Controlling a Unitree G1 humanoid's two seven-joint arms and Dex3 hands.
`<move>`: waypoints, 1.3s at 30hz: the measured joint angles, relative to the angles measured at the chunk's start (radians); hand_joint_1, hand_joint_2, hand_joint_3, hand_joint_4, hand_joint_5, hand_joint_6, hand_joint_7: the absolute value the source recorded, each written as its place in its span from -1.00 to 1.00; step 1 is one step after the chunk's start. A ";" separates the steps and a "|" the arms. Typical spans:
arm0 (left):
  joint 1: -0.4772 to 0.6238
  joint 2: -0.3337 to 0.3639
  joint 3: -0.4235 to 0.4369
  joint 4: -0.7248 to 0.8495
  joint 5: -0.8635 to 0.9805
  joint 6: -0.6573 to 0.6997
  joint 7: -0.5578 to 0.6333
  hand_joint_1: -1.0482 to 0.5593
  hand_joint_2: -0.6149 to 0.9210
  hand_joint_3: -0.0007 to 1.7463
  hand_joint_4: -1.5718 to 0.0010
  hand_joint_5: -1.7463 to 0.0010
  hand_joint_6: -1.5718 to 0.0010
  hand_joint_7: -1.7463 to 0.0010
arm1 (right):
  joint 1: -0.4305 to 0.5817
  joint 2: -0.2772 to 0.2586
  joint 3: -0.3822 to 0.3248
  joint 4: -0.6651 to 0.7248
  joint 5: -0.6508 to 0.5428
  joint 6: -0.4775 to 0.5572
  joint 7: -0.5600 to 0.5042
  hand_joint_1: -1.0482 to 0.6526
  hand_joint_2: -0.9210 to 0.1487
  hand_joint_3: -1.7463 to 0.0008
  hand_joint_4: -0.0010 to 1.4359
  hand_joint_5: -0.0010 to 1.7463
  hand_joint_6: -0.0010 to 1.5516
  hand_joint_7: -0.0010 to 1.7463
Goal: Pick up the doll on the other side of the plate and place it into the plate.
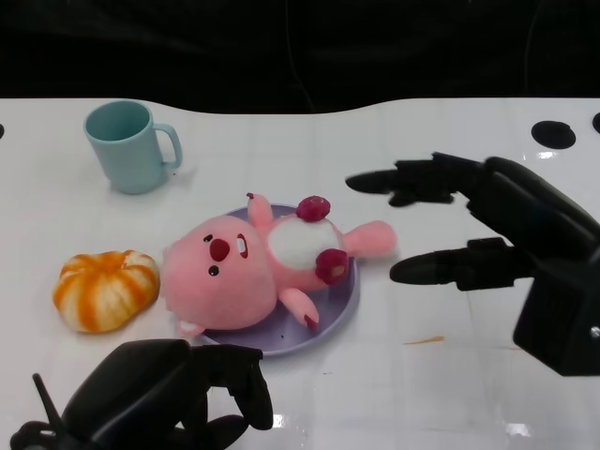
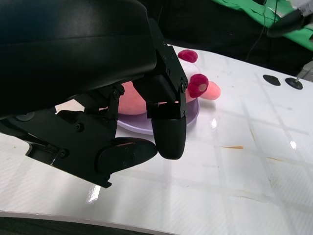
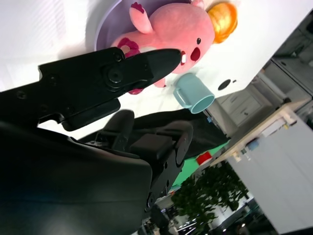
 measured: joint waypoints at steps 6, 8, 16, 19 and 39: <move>0.000 0.001 0.005 0.008 -0.001 -0.010 0.000 0.07 0.71 -0.19 0.07 -0.68 0.00 -0.24 | 0.090 -0.003 -0.039 -0.050 0.064 0.005 0.000 0.13 -0.61 0.39 -0.03 0.39 0.02 -0.14; -0.001 0.001 0.005 0.009 -0.001 -0.011 0.000 0.06 0.71 -0.18 0.07 -0.68 0.01 -0.24 | 0.115 -0.008 -0.046 -0.068 0.075 0.021 0.000 0.20 -0.32 0.01 0.09 0.41 0.08 -0.03; 0.000 0.005 0.021 0.011 -0.013 -0.015 0.000 0.06 0.70 -0.16 0.07 -0.65 0.01 -0.25 | 0.217 -0.023 -0.074 -0.117 0.142 0.095 0.018 0.38 0.08 -0.57 0.23 0.66 0.11 0.36; 0.000 0.007 0.027 0.015 -0.021 -0.023 0.000 0.07 0.69 -0.14 0.06 -0.65 0.01 -0.24 | 0.230 -0.022 -0.070 -0.109 0.157 0.103 0.020 0.36 0.06 -0.60 0.21 0.82 0.05 0.52; 0.020 0.017 0.042 0.015 -0.031 -0.032 0.000 0.05 0.73 -0.22 0.08 -0.65 0.01 -0.21 | 0.234 -0.055 -0.018 0.012 0.082 0.004 0.041 0.21 0.17 -0.64 0.24 1.00 -0.07 0.83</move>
